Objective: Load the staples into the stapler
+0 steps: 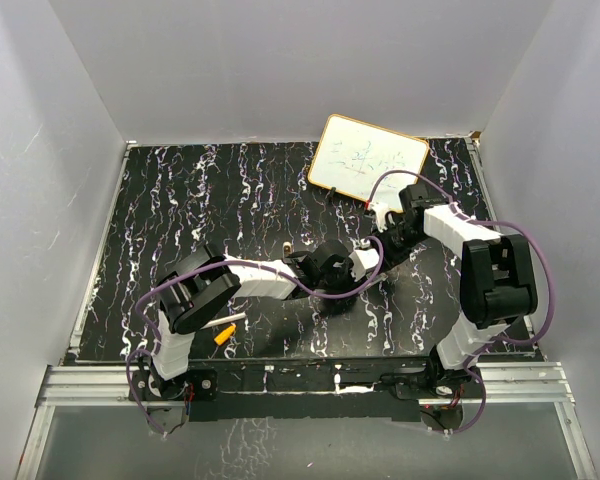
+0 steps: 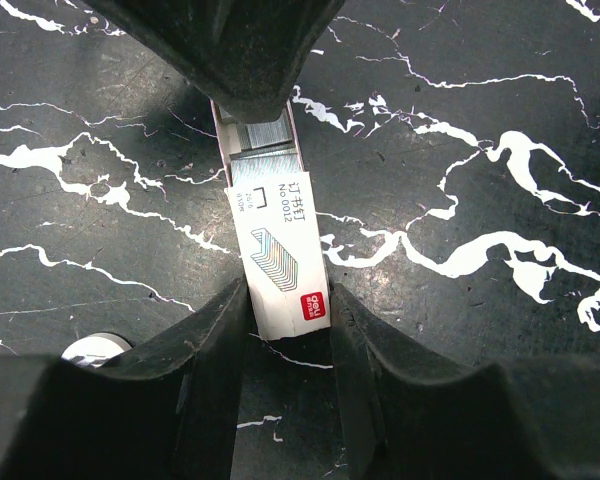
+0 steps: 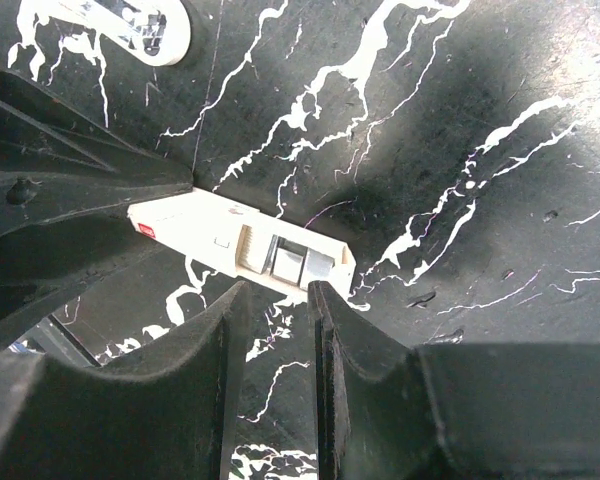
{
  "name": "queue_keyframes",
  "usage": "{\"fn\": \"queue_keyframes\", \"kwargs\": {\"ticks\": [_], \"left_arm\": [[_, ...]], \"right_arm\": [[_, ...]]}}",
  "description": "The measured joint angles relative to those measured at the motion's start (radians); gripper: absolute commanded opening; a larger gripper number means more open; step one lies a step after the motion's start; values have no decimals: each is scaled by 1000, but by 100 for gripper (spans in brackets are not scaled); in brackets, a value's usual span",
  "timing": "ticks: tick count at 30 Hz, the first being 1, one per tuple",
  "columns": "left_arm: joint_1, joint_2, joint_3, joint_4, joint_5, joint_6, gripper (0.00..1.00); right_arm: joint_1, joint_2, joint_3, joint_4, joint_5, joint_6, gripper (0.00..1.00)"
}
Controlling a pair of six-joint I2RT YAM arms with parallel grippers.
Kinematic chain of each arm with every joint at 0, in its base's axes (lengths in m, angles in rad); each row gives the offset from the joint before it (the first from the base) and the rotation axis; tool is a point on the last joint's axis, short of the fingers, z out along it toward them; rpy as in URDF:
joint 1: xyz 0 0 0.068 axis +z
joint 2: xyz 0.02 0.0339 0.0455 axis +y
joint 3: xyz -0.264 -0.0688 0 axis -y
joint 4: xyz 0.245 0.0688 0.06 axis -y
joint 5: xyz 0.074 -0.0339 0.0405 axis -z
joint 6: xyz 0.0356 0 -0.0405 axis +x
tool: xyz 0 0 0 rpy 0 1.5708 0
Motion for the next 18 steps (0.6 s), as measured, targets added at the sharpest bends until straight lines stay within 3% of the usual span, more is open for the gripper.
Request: {"fn": "queue_keyframes", "kwargs": {"ticks": [18], "left_arm": [[0, 0, 0, 0, -3, 0, 36]], "right_arm": [[8, 14, -38, 61, 73, 21, 28]]}}
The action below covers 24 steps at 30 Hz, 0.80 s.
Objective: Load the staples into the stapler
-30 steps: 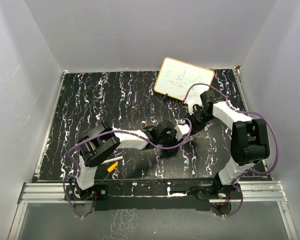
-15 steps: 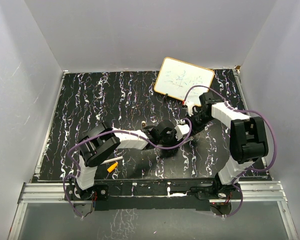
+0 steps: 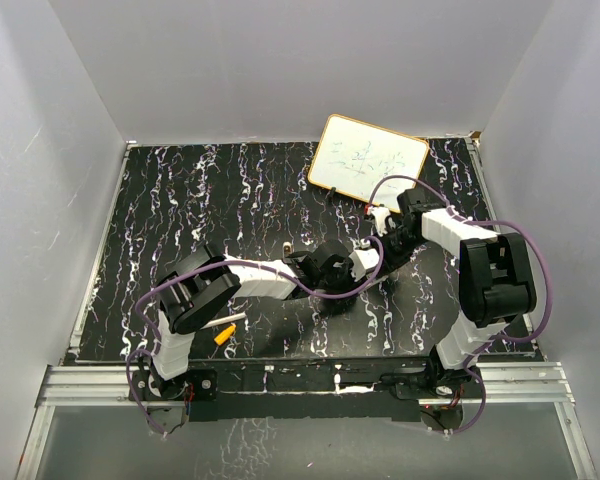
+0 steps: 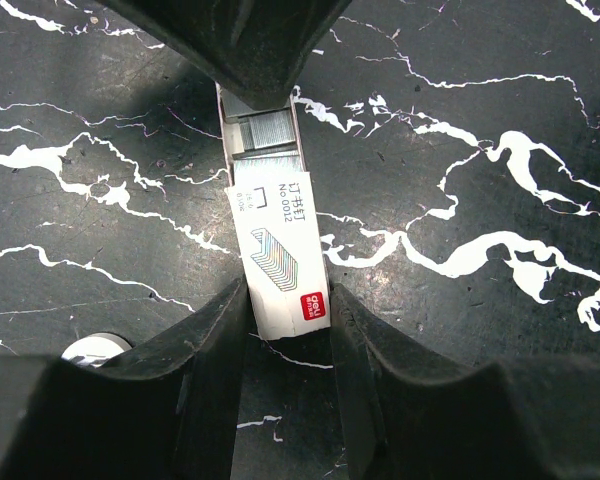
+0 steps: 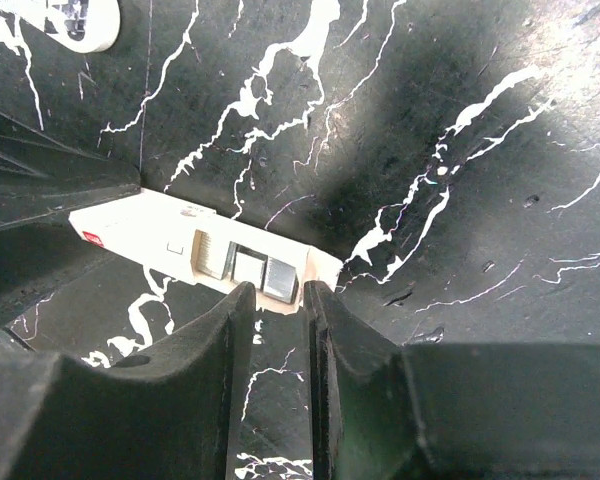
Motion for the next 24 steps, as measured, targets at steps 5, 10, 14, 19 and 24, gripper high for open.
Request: {"fn": "queue_keyframes", "kwargs": {"ticks": [5, 10, 14, 19, 24], "left_arm": [[0, 0, 1, -2, 0, 0, 36], [0, 0, 2, -4, 0, 0, 36], [0, 0, 3, -5, 0, 0, 36], [0, 0, 3, -6, 0, 0, 36], [0, 0, 3, -6, 0, 0, 36]], "right_arm": [[2, 0, -10, 15, 14, 0, 27], [9, 0, -10, 25, 26, 0, 27], [10, -3, -10, 27, 32, 5, 25], [11, -23, -2, 23, 21, 20, 25], [11, -37, 27, 20, -16, 27, 25]]}}
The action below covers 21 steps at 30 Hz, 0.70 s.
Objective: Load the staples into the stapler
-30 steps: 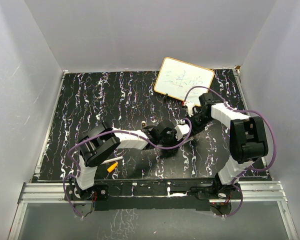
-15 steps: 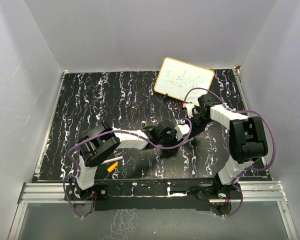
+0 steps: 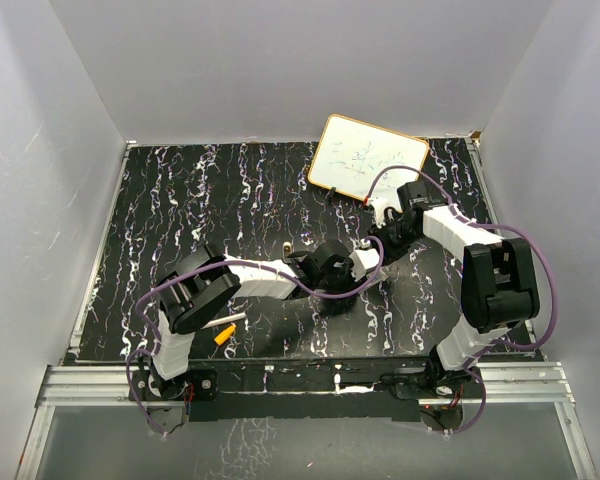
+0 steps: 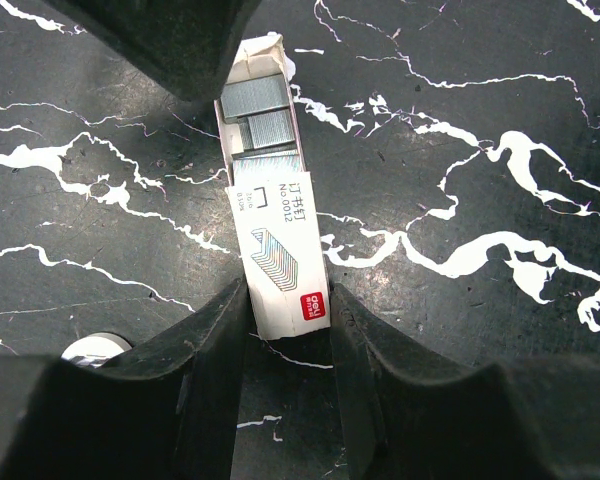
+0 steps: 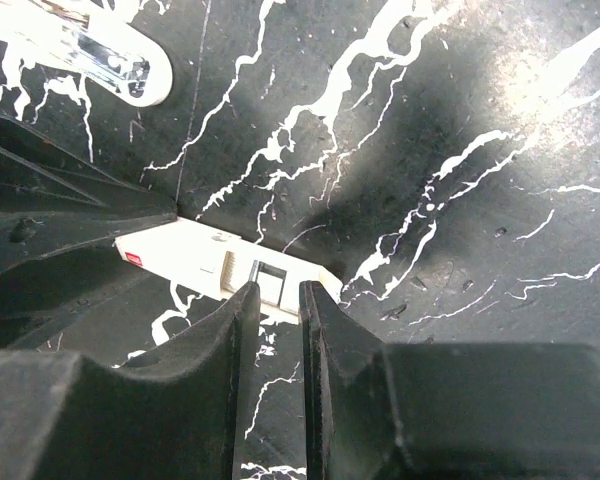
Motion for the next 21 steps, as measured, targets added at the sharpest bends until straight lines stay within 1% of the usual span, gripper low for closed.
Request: {"fn": "queue_keyframes", "kwargs": {"ticks": [10, 21], "left_arm": [[0, 0, 2, -4, 0, 0, 36], [0, 0, 3, -6, 0, 0, 36]], "right_arm": [[7, 0, -2, -24, -38, -1, 23], [11, 16, -37, -18, -5, -2, 22]]}}
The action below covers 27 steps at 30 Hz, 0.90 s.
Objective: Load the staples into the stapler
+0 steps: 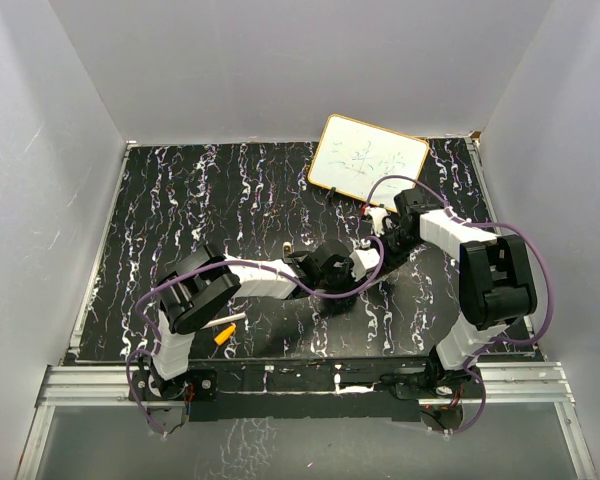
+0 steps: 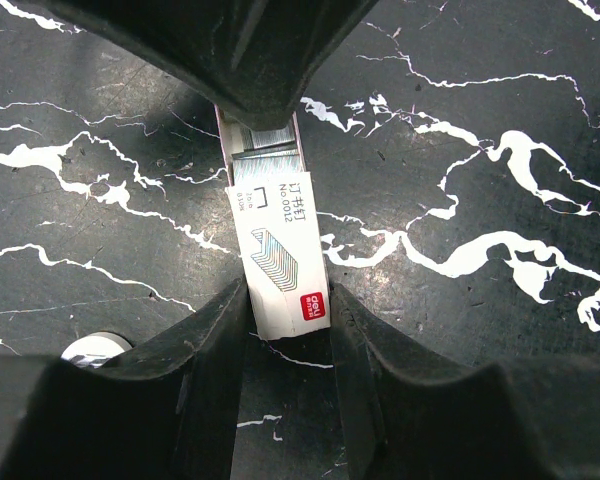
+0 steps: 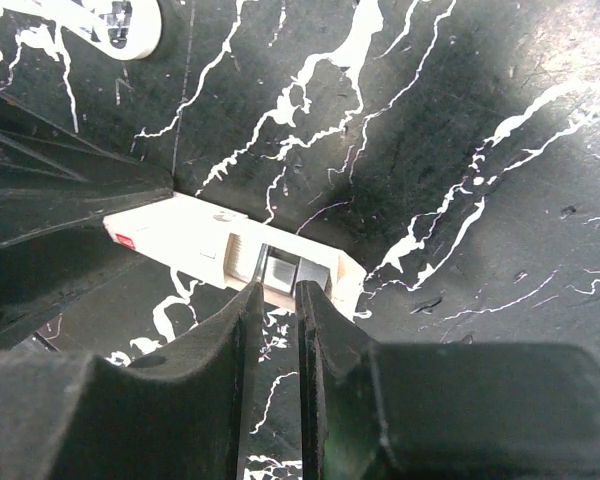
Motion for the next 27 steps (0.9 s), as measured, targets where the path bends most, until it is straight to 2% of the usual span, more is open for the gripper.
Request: {"fn": "queue_keyframes", "kwargs": {"ticks": [15, 27], "left_arm": [[0, 0, 1, -2, 0, 0, 36], [0, 1, 7, -11, 0, 0, 35]], "right_arm": [[0, 8, -1, 31, 68, 1, 23], [25, 7, -35, 68, 105, 5, 29]]}}
